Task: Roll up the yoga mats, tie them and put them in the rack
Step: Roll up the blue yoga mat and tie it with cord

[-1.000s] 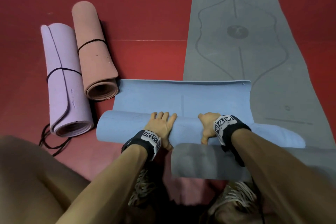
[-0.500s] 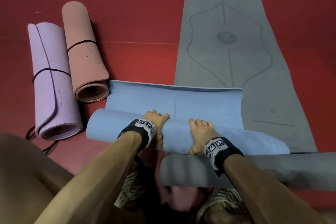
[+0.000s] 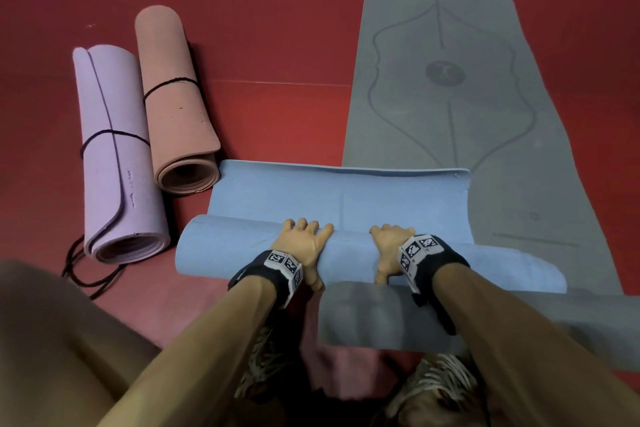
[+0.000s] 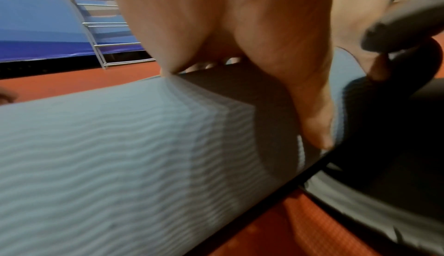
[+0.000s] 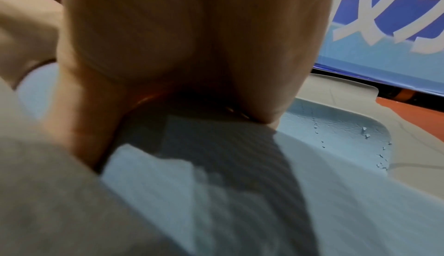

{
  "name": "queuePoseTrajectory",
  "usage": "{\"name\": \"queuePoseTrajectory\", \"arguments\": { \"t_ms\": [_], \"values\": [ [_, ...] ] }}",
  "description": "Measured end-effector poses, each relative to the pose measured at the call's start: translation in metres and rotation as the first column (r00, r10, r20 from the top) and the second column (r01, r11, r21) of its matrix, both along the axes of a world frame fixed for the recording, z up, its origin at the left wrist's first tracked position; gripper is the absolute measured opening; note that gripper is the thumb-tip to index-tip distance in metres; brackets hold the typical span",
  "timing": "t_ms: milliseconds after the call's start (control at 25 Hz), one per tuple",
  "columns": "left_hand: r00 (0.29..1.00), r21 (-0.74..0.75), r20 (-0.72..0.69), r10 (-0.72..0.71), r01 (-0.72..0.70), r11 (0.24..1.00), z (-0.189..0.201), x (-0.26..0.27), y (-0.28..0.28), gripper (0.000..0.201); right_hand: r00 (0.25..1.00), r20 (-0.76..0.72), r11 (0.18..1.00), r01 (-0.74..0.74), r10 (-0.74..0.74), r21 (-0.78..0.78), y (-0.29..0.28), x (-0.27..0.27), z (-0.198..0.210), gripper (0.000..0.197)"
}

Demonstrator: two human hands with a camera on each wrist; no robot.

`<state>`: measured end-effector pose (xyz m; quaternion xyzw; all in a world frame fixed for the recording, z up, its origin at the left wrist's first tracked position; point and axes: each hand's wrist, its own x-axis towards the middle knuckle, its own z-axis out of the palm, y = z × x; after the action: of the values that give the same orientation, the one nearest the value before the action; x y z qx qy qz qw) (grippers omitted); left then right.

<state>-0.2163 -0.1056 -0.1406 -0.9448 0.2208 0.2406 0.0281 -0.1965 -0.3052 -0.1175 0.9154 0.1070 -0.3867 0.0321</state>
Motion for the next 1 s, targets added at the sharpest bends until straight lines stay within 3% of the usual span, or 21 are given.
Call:
{"name": "queuePoseTrajectory", "arguments": {
  "t_ms": [80, 200, 320, 400, 600, 800, 1000],
  "values": [
    [0.997, 0.017, -0.073, 0.023, -0.022, 1.000, 0.006, 0.012, -0.002, 0.100, 0.995, 0.102, 1.000, -0.022, 0.021, 0.006, -0.001, -0.015, -0.003, 0.095],
    [0.987, 0.037, -0.148, 0.061, -0.056, 0.998, 0.011, 0.031, -0.008, 0.089, 0.951, 0.292, 0.995, -0.094, 0.098, -0.027, -0.001, -0.038, -0.009, 0.117],
    [0.978, 0.054, -0.191, 0.080, -0.070, 0.996, 0.009, 0.040, -0.012, 0.090, 0.914, 0.391, 0.994, -0.095, 0.107, -0.050, 0.000, -0.047, -0.014, 0.130],
    [0.980, 0.068, -0.182, 0.077, -0.065, 0.996, 0.006, 0.035, -0.011, 0.096, 0.917, 0.388, 0.995, -0.089, 0.098, -0.039, 0.001, -0.044, -0.016, 0.126],
    [0.997, -0.007, -0.066, 0.042, -0.043, 0.999, 0.000, 0.012, -0.002, 0.110, 0.958, 0.261, 0.993, -0.121, 0.121, -0.015, -0.002, -0.023, -0.004, 0.079],
    [1.000, 0.020, 0.003, -0.006, 0.006, 1.000, -0.002, -0.016, -0.002, 0.123, 0.993, 0.045, 0.994, -0.108, 0.109, -0.013, -0.002, 0.004, 0.004, 0.081],
    [0.999, -0.057, -0.041, 0.031, -0.033, 0.998, 0.004, -0.007, -0.001, 0.103, 0.995, 0.073, 0.998, -0.066, 0.066, -0.004, -0.002, -0.009, -0.001, 0.088]
  ]
}}
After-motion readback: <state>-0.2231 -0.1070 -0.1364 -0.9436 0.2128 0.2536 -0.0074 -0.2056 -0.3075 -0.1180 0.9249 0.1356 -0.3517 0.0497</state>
